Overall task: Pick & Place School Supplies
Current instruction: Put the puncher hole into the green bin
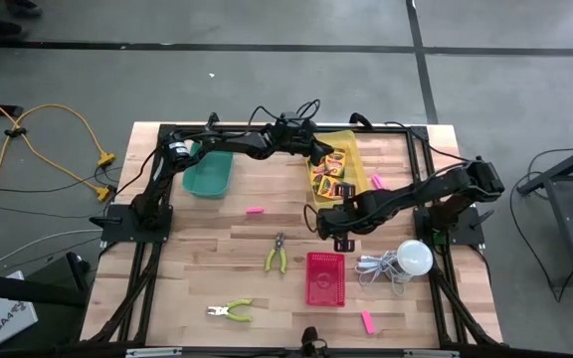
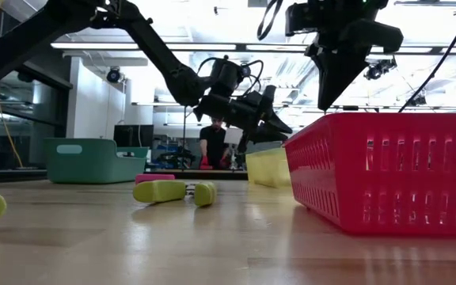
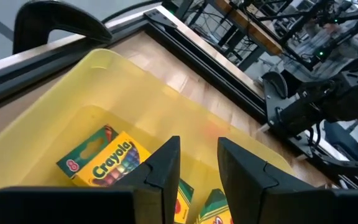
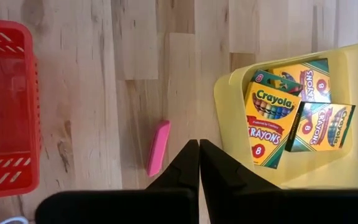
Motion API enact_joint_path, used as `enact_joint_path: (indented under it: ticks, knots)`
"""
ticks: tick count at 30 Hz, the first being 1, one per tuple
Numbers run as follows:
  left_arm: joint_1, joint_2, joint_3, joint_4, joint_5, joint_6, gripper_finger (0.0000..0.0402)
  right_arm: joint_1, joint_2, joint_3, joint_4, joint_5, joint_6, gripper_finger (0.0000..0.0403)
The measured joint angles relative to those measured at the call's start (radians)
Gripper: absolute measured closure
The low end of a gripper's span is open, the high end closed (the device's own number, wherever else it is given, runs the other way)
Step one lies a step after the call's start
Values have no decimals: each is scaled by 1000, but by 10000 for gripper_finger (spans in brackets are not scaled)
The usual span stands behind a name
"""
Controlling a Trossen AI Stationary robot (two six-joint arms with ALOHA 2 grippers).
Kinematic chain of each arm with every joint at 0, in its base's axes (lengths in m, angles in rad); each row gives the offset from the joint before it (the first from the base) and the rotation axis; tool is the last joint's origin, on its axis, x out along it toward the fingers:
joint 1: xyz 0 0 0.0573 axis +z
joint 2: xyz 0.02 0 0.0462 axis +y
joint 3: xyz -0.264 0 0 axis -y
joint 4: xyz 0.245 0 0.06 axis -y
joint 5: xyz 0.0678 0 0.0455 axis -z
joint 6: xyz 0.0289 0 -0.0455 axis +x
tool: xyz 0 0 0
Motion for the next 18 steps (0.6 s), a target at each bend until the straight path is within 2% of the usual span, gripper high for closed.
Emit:
enact_joint_path:
  ticks: [6, 12, 18]
  knots:
    - [0, -1, 0, 18, 11, -2, 297, 9, 0, 0, 0, 0, 5, 401]
    - [0, -22, 0, 18, 82, -6, 297, 8, 0, 0, 0, 2, 6, 401]
    - [0, -48, 0, 18, 110, -5, 297, 8, 0, 0, 1, 2, 0, 401]
